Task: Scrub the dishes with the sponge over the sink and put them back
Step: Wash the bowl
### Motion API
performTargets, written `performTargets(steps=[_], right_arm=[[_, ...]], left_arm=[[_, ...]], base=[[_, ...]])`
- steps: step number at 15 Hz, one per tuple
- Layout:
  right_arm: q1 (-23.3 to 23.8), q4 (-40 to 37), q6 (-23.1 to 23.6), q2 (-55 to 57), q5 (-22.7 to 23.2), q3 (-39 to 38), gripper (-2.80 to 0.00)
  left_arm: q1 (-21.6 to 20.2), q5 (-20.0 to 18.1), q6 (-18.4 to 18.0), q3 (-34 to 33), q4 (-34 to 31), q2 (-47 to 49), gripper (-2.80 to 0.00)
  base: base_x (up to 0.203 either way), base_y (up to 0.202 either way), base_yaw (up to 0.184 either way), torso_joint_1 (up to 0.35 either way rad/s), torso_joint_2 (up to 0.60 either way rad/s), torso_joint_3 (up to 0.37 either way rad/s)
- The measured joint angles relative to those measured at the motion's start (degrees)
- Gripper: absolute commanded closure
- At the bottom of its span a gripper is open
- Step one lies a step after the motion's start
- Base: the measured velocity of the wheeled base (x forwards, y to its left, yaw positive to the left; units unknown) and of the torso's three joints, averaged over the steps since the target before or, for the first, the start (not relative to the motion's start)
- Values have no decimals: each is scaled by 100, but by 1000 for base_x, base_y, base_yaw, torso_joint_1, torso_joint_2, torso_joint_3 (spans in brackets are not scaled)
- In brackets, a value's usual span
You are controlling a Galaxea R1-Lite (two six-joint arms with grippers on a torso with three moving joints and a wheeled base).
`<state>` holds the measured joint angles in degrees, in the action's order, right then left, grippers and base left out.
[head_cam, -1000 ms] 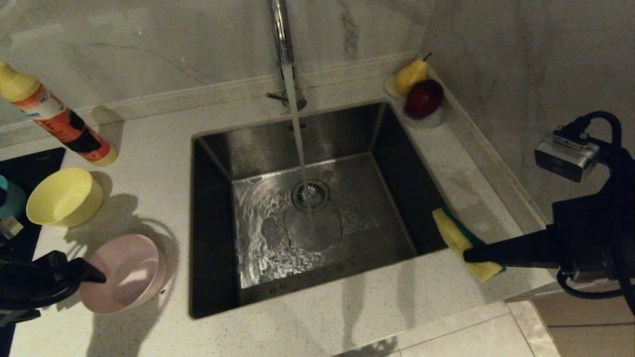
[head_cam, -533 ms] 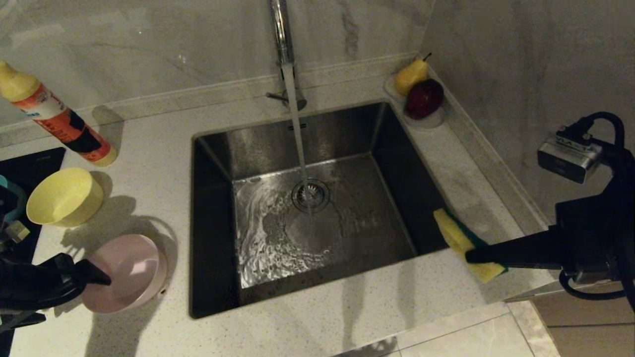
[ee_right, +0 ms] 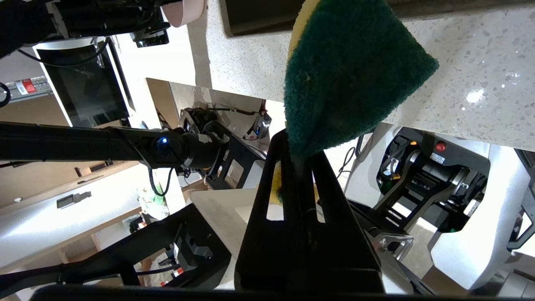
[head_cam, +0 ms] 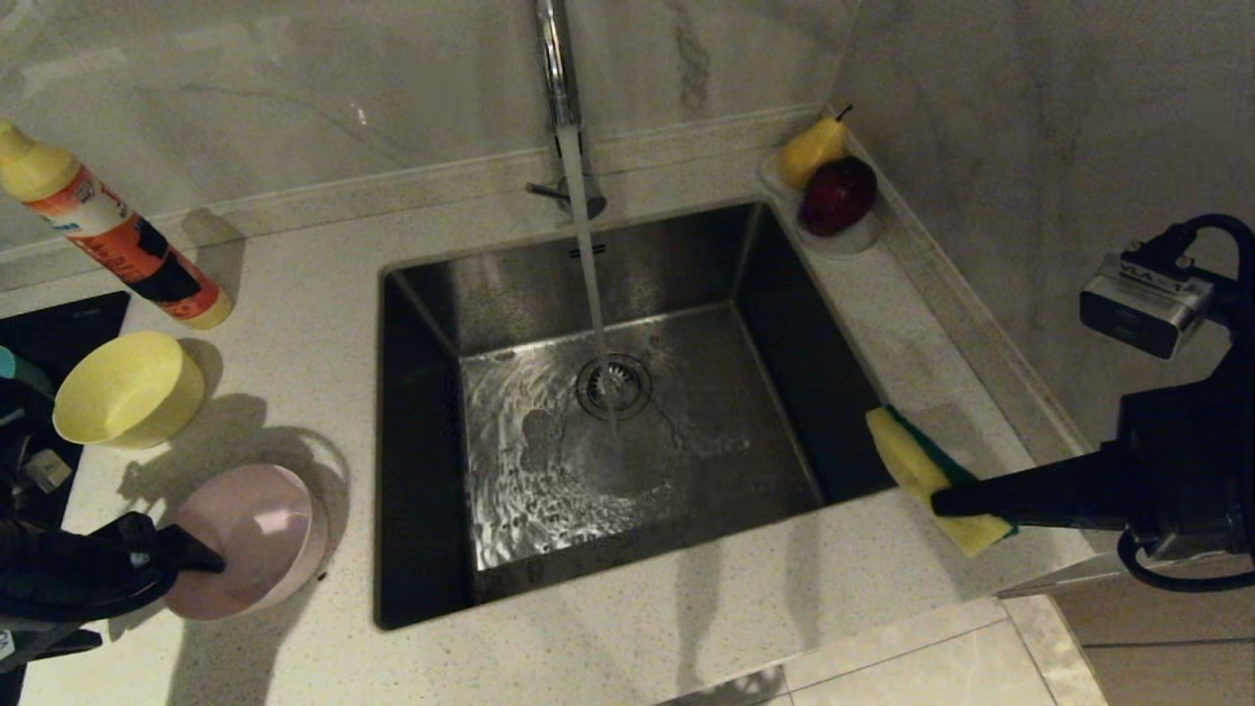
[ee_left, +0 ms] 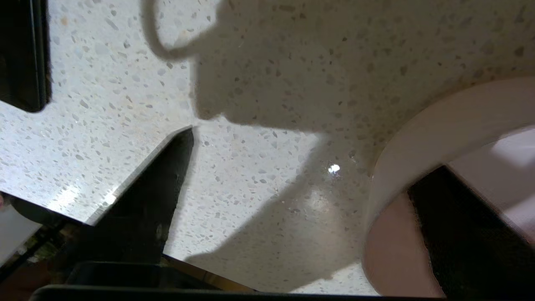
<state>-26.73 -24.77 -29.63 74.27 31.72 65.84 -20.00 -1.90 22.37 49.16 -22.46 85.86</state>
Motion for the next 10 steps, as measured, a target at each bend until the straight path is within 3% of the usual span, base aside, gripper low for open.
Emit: performTargets(steps=[10], right_arm=[[-2,5,-2,-28,17,-146,0]], left_arm=[[-6,43,178,-102,311,69,0]], base=[[0,0,0,0,0,0]])
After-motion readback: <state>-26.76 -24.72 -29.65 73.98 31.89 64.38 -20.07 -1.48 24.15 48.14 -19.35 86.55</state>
